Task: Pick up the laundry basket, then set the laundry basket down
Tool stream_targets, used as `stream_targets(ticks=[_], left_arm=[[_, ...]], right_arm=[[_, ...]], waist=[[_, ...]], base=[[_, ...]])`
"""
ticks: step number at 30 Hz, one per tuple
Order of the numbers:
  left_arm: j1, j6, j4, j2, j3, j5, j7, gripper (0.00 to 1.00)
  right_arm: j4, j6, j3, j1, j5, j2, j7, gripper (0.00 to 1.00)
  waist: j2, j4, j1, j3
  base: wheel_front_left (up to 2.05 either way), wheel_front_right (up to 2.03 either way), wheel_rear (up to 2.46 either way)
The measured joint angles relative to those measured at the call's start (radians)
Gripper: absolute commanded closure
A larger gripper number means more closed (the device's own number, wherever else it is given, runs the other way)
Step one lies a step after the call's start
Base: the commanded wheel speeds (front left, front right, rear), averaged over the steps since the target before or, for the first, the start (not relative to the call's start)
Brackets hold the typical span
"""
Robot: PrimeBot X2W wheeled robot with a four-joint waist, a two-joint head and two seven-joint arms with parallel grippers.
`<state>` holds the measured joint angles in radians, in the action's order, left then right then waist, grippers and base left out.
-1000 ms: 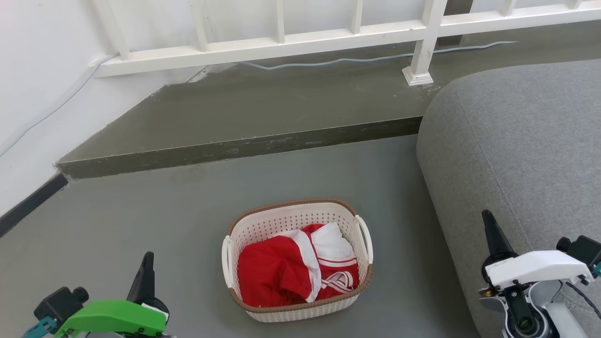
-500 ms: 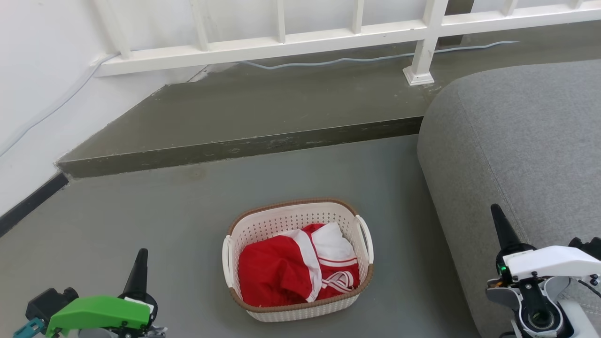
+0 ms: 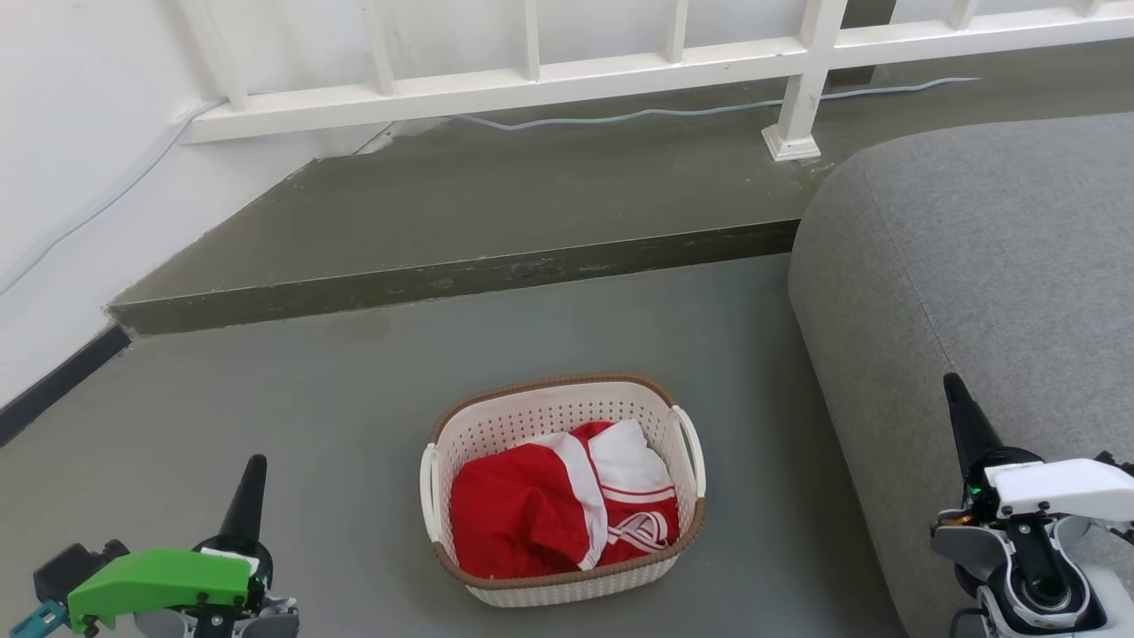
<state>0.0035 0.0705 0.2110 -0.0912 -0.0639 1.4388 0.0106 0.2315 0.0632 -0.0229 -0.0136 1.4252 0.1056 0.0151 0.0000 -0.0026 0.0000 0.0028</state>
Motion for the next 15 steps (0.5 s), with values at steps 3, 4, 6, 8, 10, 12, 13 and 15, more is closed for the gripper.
stream_targets(ticks=[3,4,6,8,10,12,13,15], left_arm=[[-0.006,0.002,0.006,0.000,0.007,0.038,-0.008,1.00],[-0.007,0.009,0.008,0.000,0.010,0.050,-0.010,1.00],[-0.010,0.010,0.010,0.000,0.016,0.069,-0.012,1.00],[-0.013,0.016,0.014,0.000,0.022,0.097,-0.019,1.00],[-0.020,0.019,0.018,0.000,0.027,0.119,-0.020,1.00],[-0.025,0.023,0.022,0.000,0.031,0.138,-0.029,1.00],[-0.026,0.028,0.024,0.000,0.033,0.151,-0.029,1.00],[-0.027,0.031,0.030,0.000,0.038,0.178,-0.036,1.00]], right_arm=[[0.003,0.007,0.010,-0.003,0.039,-0.001,-0.009,1.00],[0.004,0.010,0.013,-0.005,0.052,-0.002,-0.009,1.00],[0.005,0.016,0.019,-0.009,0.073,-0.003,-0.017,1.00],[0.008,0.020,0.025,-0.011,0.102,-0.003,-0.018,1.00],[0.011,0.024,0.033,-0.017,0.126,-0.004,-0.026,1.00],[0.012,0.028,0.040,-0.021,0.151,-0.004,-0.031,1.00],[0.013,0.033,0.043,-0.021,0.165,-0.004,-0.033,1.00],[0.016,0.034,0.049,-0.021,0.189,-0.004,-0.039,1.00]], waist=[[0.0000,0.000,0.0000,0.000],[0.0000,0.001,0.0000,0.000],[0.0000,0.001,0.0000,0.000],[0.0000,0.001,0.0000,0.000],[0.0000,0.001,0.0000,0.001],[0.0000,0.002,0.0000,0.001],[0.0000,0.002,0.0000,0.001],[0.0000,0.002,0.0000,0.001]], base=[[0.00,0.00,0.00],[0.00,0.00,0.00],[0.00,0.00,0.00],[0.00,0.00,0.00],[0.00,0.00,0.00],[0.00,0.00,0.00],[0.00,0.00,0.00],[0.00,0.00,0.00]])
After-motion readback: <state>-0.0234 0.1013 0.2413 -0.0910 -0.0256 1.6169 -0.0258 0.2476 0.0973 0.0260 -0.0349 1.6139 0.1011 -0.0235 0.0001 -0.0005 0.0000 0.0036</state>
